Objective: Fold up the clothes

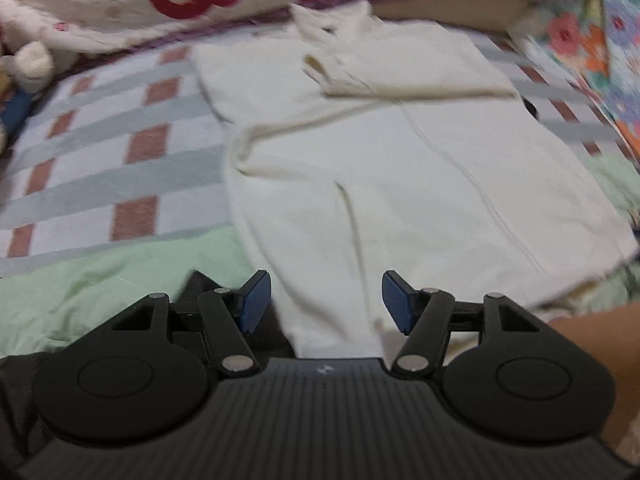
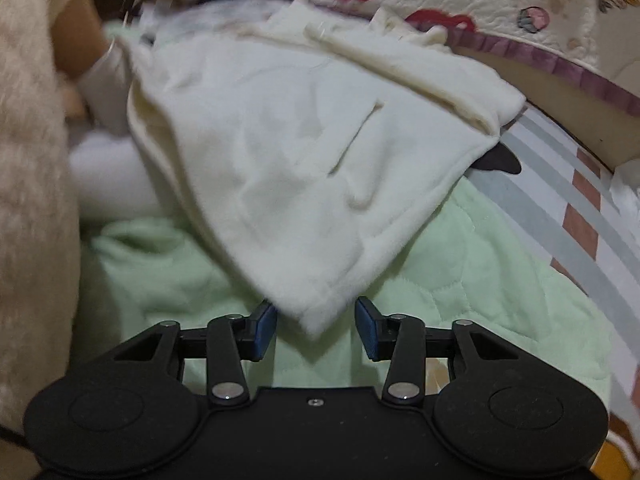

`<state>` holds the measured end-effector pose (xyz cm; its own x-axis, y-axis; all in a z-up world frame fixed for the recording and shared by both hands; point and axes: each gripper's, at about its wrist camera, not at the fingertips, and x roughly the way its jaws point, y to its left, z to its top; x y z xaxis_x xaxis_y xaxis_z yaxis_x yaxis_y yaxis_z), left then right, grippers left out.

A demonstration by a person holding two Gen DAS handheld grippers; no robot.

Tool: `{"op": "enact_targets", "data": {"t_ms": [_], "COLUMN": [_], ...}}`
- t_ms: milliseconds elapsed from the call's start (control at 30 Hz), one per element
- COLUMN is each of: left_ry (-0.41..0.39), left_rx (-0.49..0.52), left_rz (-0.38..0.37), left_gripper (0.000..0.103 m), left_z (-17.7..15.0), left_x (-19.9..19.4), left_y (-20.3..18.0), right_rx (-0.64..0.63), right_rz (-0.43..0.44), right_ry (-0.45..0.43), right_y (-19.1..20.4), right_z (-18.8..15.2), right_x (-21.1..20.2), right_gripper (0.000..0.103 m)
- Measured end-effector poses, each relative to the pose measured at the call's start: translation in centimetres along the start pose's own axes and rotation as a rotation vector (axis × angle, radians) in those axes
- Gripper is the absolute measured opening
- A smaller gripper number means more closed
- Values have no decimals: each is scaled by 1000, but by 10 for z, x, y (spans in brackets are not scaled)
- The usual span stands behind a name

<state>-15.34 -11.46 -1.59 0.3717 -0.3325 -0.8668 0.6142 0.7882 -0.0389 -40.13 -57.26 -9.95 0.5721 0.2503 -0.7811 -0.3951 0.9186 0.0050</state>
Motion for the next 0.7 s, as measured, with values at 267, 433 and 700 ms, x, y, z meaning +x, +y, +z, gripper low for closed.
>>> {"op": "enact_targets", "data": {"t_ms": [267, 433, 700], "left_ry": [-6, -64, -51], "left_rx": [6, -19, 34], "left_rz": [-19, -34, -125], "left_gripper": [62, 62, 62], "left_z": [-25, -31, -31], "left_x": [-12, -18, -15], "left_y": [8, 23, 26], "right_rx": [202, 267, 311], "right_rz": [-69, -107, -129], "right_ry": [-127, -160, -151], "right_y": [-30, -39, -49], "right_z": [8, 28, 61], "right_x": [-7, -4, -5], "right_gripper": [12, 9, 9]}}
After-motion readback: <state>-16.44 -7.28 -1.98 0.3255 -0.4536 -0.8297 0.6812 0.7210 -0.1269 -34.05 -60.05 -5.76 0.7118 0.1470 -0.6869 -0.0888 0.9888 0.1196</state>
